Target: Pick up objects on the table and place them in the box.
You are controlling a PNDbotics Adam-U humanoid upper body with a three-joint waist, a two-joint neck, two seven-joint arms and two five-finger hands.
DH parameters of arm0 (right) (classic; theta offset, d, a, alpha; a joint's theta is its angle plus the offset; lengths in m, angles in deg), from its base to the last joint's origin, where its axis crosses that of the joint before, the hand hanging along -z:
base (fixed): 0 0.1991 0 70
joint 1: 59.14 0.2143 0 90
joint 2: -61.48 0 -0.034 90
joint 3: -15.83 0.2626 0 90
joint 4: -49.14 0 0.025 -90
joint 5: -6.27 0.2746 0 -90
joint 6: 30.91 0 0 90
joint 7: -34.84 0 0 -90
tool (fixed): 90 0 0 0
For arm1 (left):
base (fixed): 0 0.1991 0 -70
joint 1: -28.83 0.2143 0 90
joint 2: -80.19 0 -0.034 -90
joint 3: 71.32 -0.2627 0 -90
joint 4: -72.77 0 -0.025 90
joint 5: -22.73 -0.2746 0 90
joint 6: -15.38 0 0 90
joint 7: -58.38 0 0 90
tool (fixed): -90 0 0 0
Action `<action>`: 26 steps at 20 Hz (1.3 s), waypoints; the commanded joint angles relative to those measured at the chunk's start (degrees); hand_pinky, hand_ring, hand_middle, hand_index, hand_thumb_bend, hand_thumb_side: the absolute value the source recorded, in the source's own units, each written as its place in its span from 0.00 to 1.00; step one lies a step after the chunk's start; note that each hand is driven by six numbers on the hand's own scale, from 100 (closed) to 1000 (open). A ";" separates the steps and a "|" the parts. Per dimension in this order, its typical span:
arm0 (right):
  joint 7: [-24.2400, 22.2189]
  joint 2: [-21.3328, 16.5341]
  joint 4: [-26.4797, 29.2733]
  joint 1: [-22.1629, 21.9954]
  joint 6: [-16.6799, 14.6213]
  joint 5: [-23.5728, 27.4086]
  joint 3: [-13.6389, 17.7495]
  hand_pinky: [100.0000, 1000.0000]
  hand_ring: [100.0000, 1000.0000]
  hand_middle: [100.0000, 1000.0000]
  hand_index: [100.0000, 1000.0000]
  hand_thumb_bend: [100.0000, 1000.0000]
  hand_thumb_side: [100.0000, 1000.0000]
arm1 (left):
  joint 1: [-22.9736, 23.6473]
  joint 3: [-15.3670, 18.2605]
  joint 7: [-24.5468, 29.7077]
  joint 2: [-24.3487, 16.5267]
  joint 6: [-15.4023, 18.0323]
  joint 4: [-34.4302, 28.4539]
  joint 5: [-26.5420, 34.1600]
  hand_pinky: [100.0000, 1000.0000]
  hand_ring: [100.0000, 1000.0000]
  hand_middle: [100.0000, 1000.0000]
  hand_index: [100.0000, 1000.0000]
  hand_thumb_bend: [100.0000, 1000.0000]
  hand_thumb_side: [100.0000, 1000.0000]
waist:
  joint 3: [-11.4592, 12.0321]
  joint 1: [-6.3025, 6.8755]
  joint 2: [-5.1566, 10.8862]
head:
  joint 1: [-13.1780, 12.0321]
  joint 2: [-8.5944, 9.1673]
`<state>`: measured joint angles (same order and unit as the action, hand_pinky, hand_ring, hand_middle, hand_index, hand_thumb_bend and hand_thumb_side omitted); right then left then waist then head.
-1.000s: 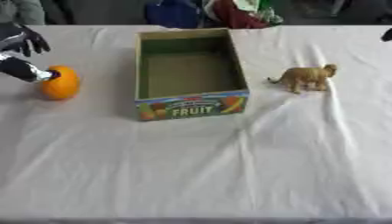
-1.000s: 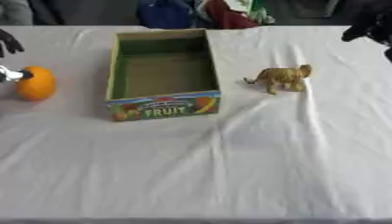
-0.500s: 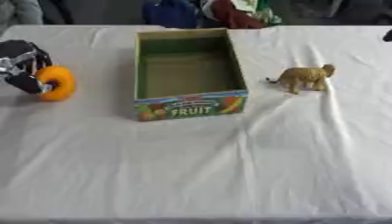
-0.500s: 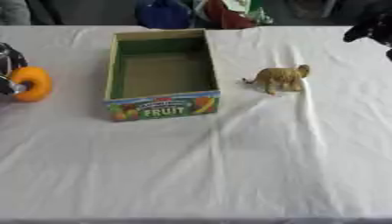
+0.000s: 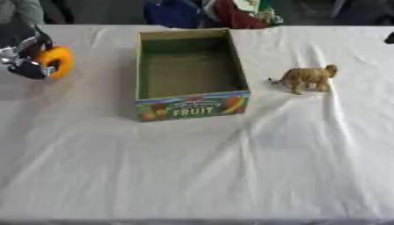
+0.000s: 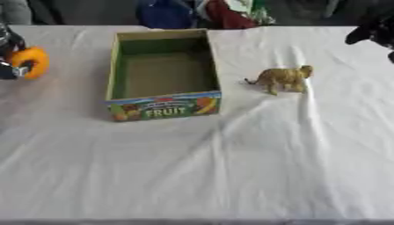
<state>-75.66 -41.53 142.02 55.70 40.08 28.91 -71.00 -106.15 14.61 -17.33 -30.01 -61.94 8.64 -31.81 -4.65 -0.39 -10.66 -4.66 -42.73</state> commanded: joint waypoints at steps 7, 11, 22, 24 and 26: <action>-0.26 -0.77 0.27 0.78 0.06 0.66 0.35 0.59 0.56 0.58 0.72 0.00 0.69 | -6.87 -2.95 -1.07 4.65 -0.44 -13.51 5.33 0.36 0.20 0.16 0.33 0.04 0.08 | -0.38 0.14 1.28 | -0.60 0.26; -0.69 -0.33 0.30 1.26 0.22 0.79 -0.07 0.59 0.56 0.58 0.72 0.00 0.70 | -9.96 -4.91 -0.86 8.73 0.19 -11.11 3.97 0.36 0.22 0.17 0.34 0.04 0.10 | -1.18 0.15 1.13 | -1.32 0.87; -1.34 0.38 0.12 1.81 0.29 0.95 -0.31 0.59 0.56 0.58 0.72 0.00 0.70 | -9.79 -7.11 -1.31 18.10 3.11 2.76 1.19 0.40 0.28 0.23 0.41 0.09 0.23 | -2.49 -0.21 0.58 | -1.93 1.64; -1.44 0.46 0.06 1.89 0.27 0.92 -0.34 0.59 0.56 0.58 0.72 0.00 0.69 | -9.33 -7.21 -1.75 19.16 3.48 4.31 1.25 0.43 0.33 0.29 0.47 0.20 0.32 | -2.53 -0.31 0.52 | -1.91 1.69; -1.51 0.47 0.02 1.96 0.20 0.91 -0.32 0.59 0.56 0.58 0.72 0.00 0.69 | -8.98 -7.41 -2.27 19.56 3.96 4.75 1.38 0.48 0.41 0.38 0.55 0.36 0.45 | -2.55 -0.38 0.47 | -1.92 1.68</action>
<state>-76.90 -40.01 141.68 56.59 40.44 29.57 -71.72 -114.07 7.22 -19.19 -10.12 -58.39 13.58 -30.31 -7.07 -0.54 -11.00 -6.42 -41.66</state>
